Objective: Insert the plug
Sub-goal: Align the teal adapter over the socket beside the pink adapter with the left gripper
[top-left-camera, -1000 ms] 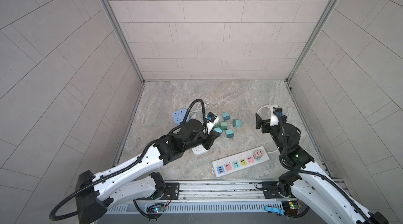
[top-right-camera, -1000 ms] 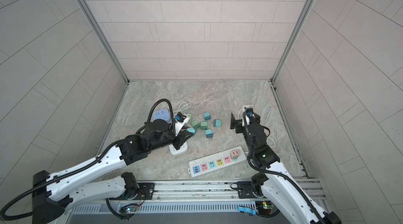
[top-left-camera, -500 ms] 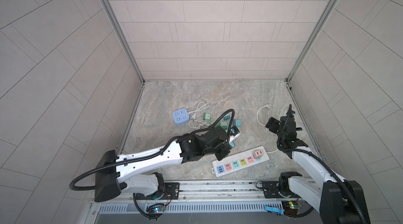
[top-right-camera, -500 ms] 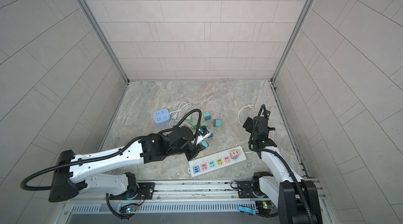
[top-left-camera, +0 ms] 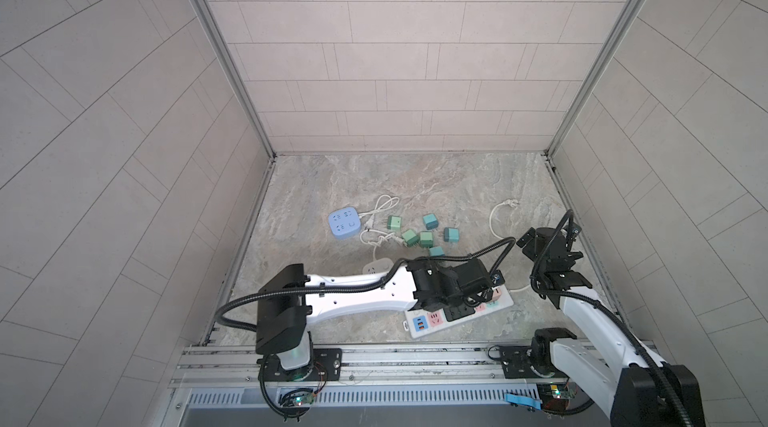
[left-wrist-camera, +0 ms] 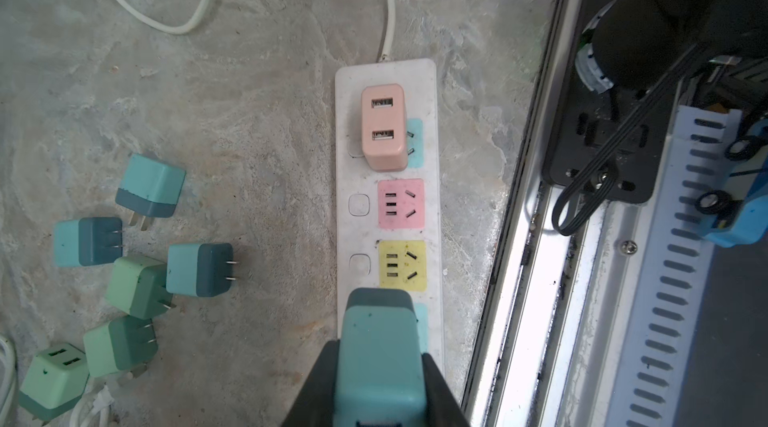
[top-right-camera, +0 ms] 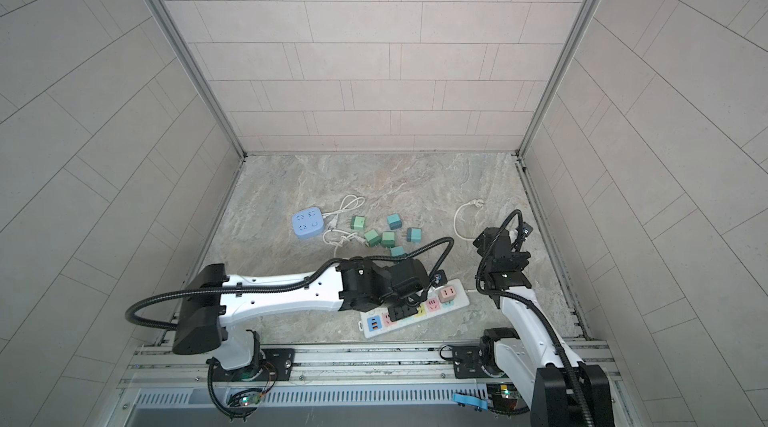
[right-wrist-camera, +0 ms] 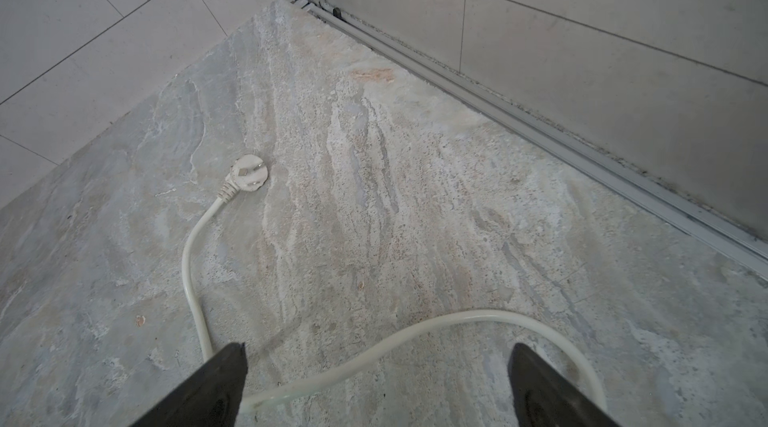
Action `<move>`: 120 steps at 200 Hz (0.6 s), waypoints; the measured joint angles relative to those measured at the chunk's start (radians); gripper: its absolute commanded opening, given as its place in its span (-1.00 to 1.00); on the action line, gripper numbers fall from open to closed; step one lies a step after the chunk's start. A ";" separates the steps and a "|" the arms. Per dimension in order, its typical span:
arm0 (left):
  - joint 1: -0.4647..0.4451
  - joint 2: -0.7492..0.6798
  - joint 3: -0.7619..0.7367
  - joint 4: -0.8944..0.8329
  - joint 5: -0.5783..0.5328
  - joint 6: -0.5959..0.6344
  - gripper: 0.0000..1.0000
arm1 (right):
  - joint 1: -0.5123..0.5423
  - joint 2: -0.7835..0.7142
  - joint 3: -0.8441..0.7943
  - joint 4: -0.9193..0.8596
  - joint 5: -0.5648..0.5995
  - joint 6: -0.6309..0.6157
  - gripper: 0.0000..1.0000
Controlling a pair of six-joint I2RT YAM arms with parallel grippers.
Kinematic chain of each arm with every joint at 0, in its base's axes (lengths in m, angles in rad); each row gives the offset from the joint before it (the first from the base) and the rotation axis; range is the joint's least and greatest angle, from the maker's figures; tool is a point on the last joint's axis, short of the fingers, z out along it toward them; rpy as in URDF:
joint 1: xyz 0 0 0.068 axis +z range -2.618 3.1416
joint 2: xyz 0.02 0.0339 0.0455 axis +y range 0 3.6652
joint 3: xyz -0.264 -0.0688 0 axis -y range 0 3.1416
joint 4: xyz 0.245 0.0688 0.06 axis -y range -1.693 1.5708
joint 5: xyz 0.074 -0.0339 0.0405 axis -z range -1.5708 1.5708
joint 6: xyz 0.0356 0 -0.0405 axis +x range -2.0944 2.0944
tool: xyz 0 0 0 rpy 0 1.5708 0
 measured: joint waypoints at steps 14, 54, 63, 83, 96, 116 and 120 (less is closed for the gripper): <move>0.001 0.052 0.066 -0.043 -0.002 0.000 -1.00 | -0.017 -0.008 -0.004 0.001 -0.002 0.007 1.00; 0.015 0.152 0.189 -0.135 -0.001 -0.024 -1.00 | -0.097 0.004 -0.026 0.001 -0.043 0.030 1.00; 0.022 0.173 0.219 -0.159 0.004 -0.037 -1.00 | -0.103 0.011 -0.026 0.000 -0.052 0.033 0.99; 0.055 0.222 0.292 -0.214 0.022 -0.076 -1.00 | -0.106 0.018 -0.026 -0.001 -0.061 0.042 0.99; 0.080 0.254 0.339 -0.246 0.043 -0.098 -1.00 | -0.106 0.018 -0.026 -0.001 -0.064 0.048 0.99; 0.109 0.291 0.389 -0.290 0.071 -0.114 -1.00 | -0.106 0.018 -0.026 -0.002 -0.068 0.055 0.99; 0.113 0.299 0.399 -0.300 0.072 -0.117 -1.00 | -0.106 0.018 -0.026 -0.002 -0.069 0.055 0.99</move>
